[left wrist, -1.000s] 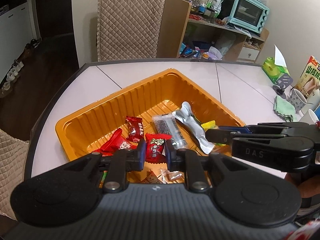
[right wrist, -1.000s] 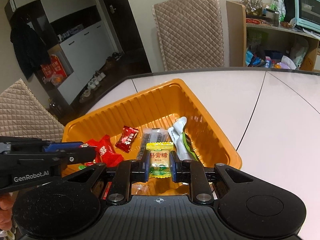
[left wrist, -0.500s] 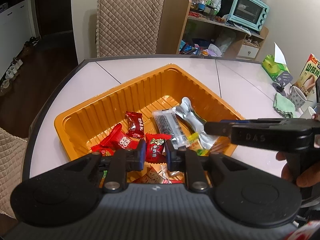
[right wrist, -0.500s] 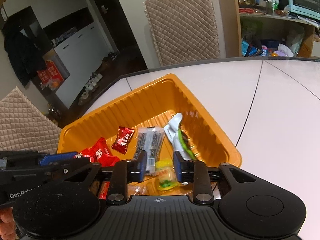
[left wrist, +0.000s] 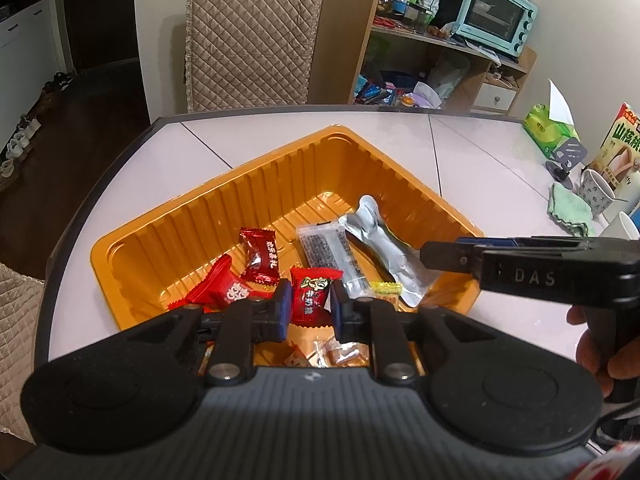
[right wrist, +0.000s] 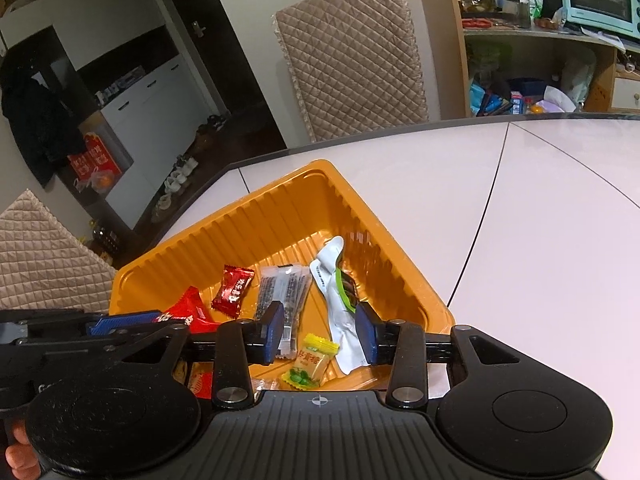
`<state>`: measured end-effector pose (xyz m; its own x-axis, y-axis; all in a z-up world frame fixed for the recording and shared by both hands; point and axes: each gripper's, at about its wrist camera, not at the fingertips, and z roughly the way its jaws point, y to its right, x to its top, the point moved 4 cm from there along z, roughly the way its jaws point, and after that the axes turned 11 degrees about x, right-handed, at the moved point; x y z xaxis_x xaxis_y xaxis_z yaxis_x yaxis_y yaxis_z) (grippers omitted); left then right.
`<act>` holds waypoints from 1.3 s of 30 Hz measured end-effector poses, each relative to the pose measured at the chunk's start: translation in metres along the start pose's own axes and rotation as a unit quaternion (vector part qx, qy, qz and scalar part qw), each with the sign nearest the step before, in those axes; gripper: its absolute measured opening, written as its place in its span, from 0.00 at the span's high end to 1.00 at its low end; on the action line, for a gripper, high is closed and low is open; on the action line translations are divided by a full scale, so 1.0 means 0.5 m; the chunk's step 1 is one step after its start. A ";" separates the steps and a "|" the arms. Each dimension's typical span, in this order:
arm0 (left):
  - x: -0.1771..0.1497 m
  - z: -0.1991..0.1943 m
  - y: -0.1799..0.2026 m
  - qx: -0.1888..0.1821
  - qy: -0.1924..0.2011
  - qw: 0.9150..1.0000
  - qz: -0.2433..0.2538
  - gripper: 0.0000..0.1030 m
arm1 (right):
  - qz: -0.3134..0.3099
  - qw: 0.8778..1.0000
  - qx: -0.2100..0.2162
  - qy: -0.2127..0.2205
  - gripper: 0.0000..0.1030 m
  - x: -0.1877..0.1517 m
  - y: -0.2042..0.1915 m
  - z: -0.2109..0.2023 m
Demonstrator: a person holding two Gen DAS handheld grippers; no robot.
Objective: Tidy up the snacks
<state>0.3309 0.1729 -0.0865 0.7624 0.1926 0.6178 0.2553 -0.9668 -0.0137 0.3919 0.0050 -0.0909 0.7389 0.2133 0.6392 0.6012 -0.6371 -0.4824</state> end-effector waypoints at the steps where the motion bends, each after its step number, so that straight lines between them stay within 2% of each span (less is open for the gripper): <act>1: 0.002 0.004 0.001 0.000 -0.001 1.000 0.001 0.82 | 0.000 1.000 0.000 -0.001 0.61 0.001 0.001 0.001; 10: 0.017 0.031 0.008 0.006 -0.003 1.000 -0.002 0.82 | 0.003 1.000 0.000 -0.002 0.61 -0.002 0.006 0.006; 15: 0.015 0.031 0.002 0.008 -0.006 1.000 -0.009 0.71 | 0.003 1.000 0.004 -0.002 0.61 -0.003 0.004 0.001; 20: 0.003 0.015 -0.012 0.009 -0.011 1.000 -0.020 0.67 | 0.006 1.000 0.009 0.005 0.58 -0.006 0.002 -0.012; 24: -0.010 -0.010 -0.027 0.011 -0.013 0.999 -0.033 0.61 | 0.006 1.000 0.010 0.014 0.41 -0.008 -0.001 -0.029; 25: -0.013 -0.019 -0.031 0.011 -0.011 0.999 -0.035 0.60 | 0.006 1.000 0.010 0.018 0.38 -0.009 -0.003 -0.035; 27: -0.019 -0.039 -0.037 0.017 -0.009 0.999 -0.039 0.51 | 0.005 1.000 0.012 0.022 0.35 -0.010 -0.006 -0.047; 29: -0.026 -0.061 -0.041 0.026 -0.003 0.999 -0.037 0.48 | 0.005 1.000 0.014 0.025 0.30 -0.013 -0.010 -0.061; 31: -0.033 -0.084 -0.040 0.032 0.003 0.999 -0.030 0.43 | 0.005 0.999 0.016 0.027 0.22 -0.018 -0.017 -0.075; 34: -0.045 -0.118 -0.036 0.039 0.006 0.999 -0.025 0.40 | 0.005 1.000 0.014 0.026 0.18 -0.030 -0.030 -0.097; 39: -0.069 -0.168 -0.032 0.033 0.000 0.999 -0.034 0.34 | -0.005 1.000 0.012 0.028 0.16 -0.056 -0.058 -0.139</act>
<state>0.2503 0.1678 -0.0416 0.7424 0.2567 0.6188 0.3445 -0.9385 -0.0240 0.3327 -0.0338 -0.0530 0.7150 0.1784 0.6760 0.6165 -0.6168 -0.4893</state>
